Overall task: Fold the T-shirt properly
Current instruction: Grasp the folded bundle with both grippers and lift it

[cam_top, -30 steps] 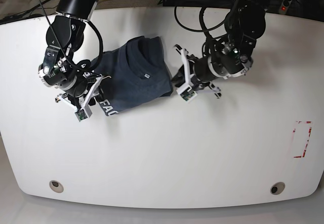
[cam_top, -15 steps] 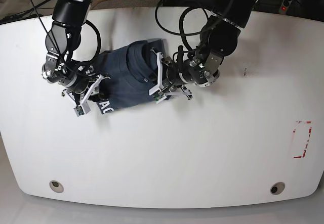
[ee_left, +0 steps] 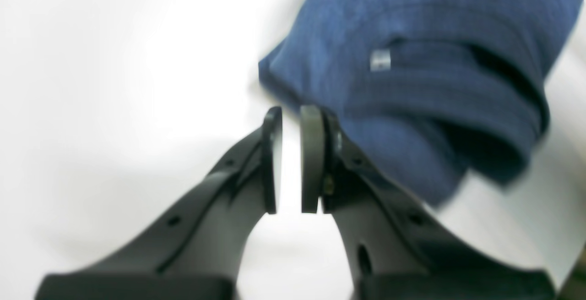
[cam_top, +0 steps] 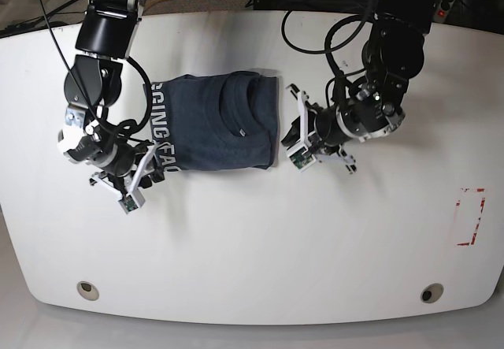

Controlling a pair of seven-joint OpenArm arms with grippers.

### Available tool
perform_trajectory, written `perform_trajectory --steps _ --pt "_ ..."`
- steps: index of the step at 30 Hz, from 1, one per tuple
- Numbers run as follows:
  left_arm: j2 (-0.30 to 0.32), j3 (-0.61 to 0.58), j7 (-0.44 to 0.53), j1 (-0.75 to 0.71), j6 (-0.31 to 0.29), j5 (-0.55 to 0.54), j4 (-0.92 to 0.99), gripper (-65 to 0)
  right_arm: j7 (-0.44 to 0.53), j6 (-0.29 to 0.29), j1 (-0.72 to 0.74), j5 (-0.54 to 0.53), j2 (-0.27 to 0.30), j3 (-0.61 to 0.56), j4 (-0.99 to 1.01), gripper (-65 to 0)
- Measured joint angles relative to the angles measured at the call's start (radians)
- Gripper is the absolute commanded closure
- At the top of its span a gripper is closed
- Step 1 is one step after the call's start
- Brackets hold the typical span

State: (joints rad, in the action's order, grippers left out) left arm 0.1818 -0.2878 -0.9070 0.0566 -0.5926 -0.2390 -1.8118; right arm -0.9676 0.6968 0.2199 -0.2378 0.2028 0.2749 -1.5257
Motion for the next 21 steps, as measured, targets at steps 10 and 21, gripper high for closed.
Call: perform_trajectory --steps 10,21 --pt "-0.011 -0.01 -0.138 -0.202 -0.101 -0.008 -0.075 -5.6 0.205 0.001 0.089 0.101 -0.001 -0.12 0.282 -15.4" --pt "-0.08 -0.092 -0.02 -0.198 -0.105 -0.016 0.139 -5.6 0.249 0.003 0.011 0.192 0.05 -0.117 0.214 -15.4"
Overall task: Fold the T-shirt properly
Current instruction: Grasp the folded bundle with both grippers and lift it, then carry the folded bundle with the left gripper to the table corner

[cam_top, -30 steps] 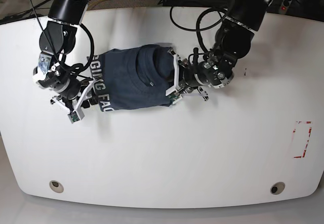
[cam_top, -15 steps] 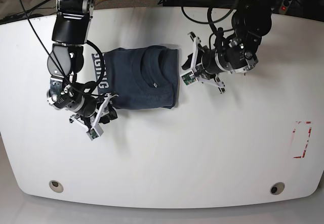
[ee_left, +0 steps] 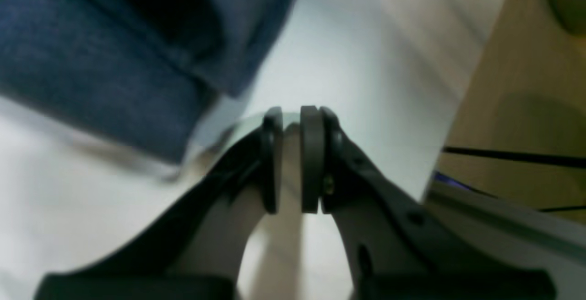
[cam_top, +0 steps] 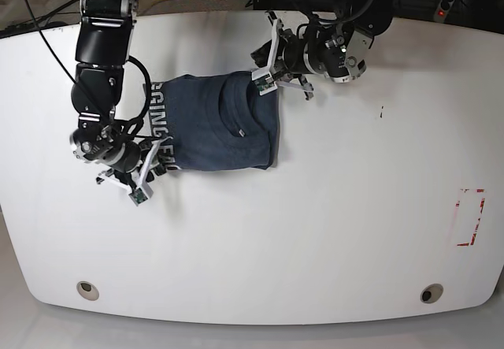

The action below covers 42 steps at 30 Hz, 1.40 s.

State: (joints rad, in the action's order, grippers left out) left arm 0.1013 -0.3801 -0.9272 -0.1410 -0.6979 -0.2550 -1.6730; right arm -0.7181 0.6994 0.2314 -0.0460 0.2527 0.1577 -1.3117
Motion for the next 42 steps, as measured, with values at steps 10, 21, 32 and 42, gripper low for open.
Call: perform_trajectory --steps 10,21,32,42 --pt "0.018 0.034 -0.005 0.174 0.1 0.016 0.04 -5.6 -0.007 -0.01 -0.203 -0.003 -0.005 0.003 -0.161 -15.4" --pt "0.121 0.217 -0.005 0.254 0.103 0.011 0.03 -5.6 -0.197 -0.001 -0.39 -0.002 -0.21 -0.016 -0.451 -15.4" --pt "0.176 0.406 -0.138 0.23 0.1 0.017 -0.175 -15.8 -0.282 -0.003 -0.413 -0.002 -0.343 -0.272 -0.496 -15.4" --pt "0.008 0.403 -0.148 0.157 0.217 0.008 -0.216 -27.1 -0.314 -0.001 -0.413 -0.002 -0.354 -0.279 -0.569 -15.4"
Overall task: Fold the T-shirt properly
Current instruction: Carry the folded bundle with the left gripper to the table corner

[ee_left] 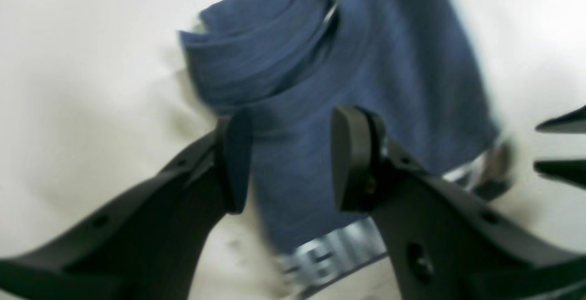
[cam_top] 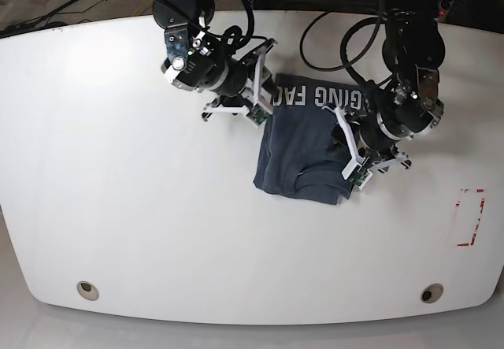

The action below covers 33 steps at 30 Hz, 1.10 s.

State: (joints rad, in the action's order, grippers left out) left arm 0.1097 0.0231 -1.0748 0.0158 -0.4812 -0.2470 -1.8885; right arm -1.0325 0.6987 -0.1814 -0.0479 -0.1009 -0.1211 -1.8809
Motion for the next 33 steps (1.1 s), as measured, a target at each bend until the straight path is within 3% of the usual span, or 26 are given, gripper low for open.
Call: perform_trajectory --steps 5,10,13,21,24,33 --pt "-0.056 -0.06 0.006 -0.003 0.125 0.012 0.037 -39.0 -0.002 -0.002 0.001 0.0 0.042 0.045 -0.031 -15.4" --pt "-0.067 -0.1 0.156 -0.053 0.276 -0.001 0.097 -50.6 -0.002 -0.002 0.001 0.0 0.066 0.107 -0.029 -15.4" --pt "-0.042 -0.165 0.219 -0.086 0.319 0.011 0.179 -50.8 -0.001 -0.002 0.003 0.0 0.066 0.144 -0.03 -15.4" --pt "0.064 -0.143 0.401 -0.09 0.256 -0.078 0.351 -46.5 -0.007 -0.002 0.002 0.01 0.071 0.246 -0.037 -15.4" --pt "0.124 -0.073 0.424 -0.093 0.248 -0.083 0.392 -46.5 -0.008 -0.002 0.003 0.002 0.073 0.246 -0.049 -15.4" --pt "0.359 0.229 0.417 -0.118 0.069 -0.109 0.573 -46.5 -0.008 0.001 0.016 0.0 0.093 0.245 -0.063 -15.2"
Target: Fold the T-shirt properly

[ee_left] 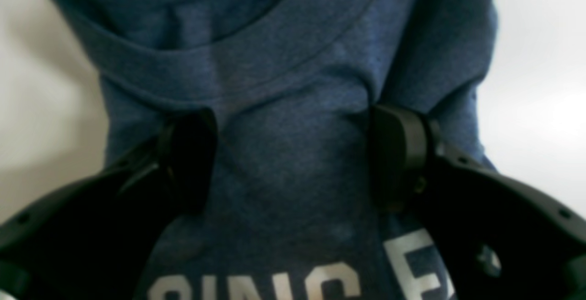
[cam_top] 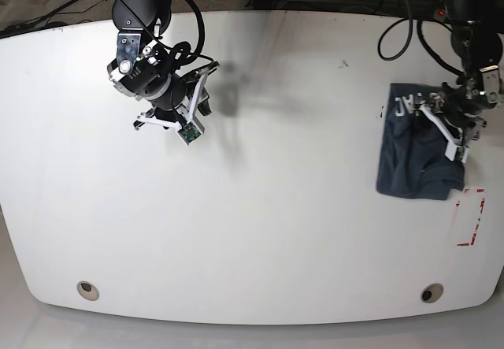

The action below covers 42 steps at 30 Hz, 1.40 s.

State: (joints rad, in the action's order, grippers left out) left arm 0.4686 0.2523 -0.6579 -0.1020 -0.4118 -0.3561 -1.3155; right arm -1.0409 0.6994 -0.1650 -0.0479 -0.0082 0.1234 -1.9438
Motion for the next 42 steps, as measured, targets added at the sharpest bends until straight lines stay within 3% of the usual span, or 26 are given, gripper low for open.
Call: perform_trajectory --steps 6,11,14,17,19,24,29,34,36,42 --pt "0.171 0.07 0.038 -0.009 -0.042 0.051 0.151 -46.5 0.001 0.0 0.0 -0.001 -0.002 -0.001 -0.001 -15.2" --pt "0.267 0.096 0.125 -0.044 -0.043 0.068 0.264 -46.5 0.0 0.0 0.0 0.0 -0.003 -0.006 -0.001 -15.2" --pt "0.292 0.129 0.101 -0.071 -0.042 0.097 0.265 -46.5 0.008 0.0 0.0 -0.001 -0.002 -0.006 -0.001 -15.2" --pt "0.293 0.213 0.083 -0.103 -0.141 0.103 0.207 -46.5 0.008 0.0 0.0 -0.001 -0.003 -0.006 -0.001 -15.2" --pt "0.29 0.277 0.077 -0.127 -0.171 0.11 0.154 -46.5 0.008 0.0 -0.001 -0.002 -0.002 -0.007 -0.001 -15.2" --pt "0.293 0.391 -0.043 -0.15 -0.169 0.121 -0.077 -46.5 0.008 0.0 0.01 0.0 -0.001 0.0 -0.001 -15.2" --pt "0.186 0.387 -0.069 -0.142 -0.153 0.107 -0.338 -46.8 0.05 0.001 0.031 0.001 0.048 -0.003 -0.001 -15.2" --pt "0.019 0.259 -0.072 -0.114 0.001 0.136 -0.478 -46.9 0.211 0.0 0.04 0.016 0.105 0.026 0.014 -15.2" --pt "-0.045 0.167 0.004 -0.096 0.062 0.201 -0.519 -46.9 0.291 0.0 0.042 0.012 0.114 0.044 0.036 -15.2" --pt "-0.31 -0.011 0.328 -0.131 0.107 0.449 -0.525 -46.5 0.628 0.0 0.025 0.018 0.185 0.124 0.18 -15.2"
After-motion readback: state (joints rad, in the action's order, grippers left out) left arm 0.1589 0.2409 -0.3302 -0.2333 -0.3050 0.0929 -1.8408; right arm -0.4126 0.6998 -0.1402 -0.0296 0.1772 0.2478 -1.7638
